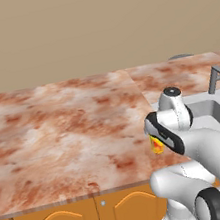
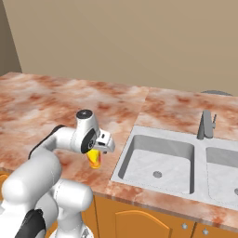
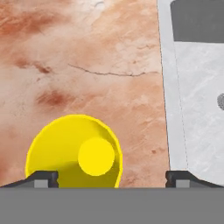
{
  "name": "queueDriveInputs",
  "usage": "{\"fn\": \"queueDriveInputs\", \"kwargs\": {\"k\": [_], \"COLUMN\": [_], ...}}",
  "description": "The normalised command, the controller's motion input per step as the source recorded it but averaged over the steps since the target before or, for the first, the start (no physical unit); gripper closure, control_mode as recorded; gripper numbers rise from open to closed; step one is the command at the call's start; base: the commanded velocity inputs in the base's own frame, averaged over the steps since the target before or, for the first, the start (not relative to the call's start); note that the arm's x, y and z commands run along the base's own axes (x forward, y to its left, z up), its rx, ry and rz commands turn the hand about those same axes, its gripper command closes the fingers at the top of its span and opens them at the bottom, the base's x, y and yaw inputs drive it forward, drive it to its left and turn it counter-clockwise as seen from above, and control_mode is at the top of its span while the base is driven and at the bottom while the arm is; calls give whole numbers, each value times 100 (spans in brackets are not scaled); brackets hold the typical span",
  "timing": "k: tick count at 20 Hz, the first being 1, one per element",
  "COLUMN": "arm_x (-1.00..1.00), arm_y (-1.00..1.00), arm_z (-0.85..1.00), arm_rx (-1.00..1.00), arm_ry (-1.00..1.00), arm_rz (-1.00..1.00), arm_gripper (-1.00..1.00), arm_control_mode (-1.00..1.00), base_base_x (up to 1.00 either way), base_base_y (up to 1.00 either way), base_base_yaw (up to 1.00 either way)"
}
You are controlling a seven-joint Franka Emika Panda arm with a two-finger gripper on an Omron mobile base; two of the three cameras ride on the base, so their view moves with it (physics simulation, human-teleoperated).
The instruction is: Pick the cup and bowl from the counter and place them on the counter next to the sink.
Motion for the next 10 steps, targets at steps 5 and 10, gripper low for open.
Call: {"fn": "queueDriveInputs", "kwargs": {"k": [5, 10], "arm_x": [-9, -48], "arm_y": [-9, -22], "arm_z": [58, 51], "arm_rx": [0, 2], "arm_ry": [0, 1], "arm_rz": [0, 0], "arm_gripper": [-100, -100], "arm_control_mode": [-100, -100], "base_base_x": [0, 0], "base_base_y": [0, 0], "base_base_yaw": [0, 0]}}
